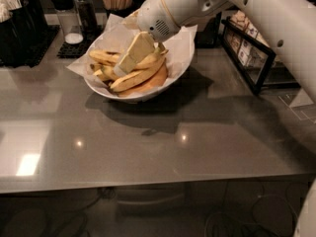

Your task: Pick banana from white bowl

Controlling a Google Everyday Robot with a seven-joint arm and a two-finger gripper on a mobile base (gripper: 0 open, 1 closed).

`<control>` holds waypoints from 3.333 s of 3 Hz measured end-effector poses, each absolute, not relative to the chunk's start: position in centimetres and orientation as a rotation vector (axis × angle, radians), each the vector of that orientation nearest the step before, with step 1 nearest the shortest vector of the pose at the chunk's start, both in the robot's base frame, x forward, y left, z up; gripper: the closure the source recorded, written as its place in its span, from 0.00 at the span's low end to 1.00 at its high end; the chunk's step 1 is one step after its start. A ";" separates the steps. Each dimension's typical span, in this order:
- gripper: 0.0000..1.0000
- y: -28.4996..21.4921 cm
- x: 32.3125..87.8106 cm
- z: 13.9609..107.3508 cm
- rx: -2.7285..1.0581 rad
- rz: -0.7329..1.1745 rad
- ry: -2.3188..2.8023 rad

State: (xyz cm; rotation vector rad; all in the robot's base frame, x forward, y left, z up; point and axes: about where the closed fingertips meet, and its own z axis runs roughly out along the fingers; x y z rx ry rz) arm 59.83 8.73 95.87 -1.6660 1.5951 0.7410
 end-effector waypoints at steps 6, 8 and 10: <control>0.18 8.2 62.2 90.4 -1.649 0.763 1.741; 0.46 7.5 62.1 89.0 -1.631 0.780 1.779; 0.92 6.0 61.5 91.8 -1.595 0.715 1.718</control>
Offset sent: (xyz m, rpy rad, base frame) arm 0.0036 0.0054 -0.0193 -0.0025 0.0460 -0.0016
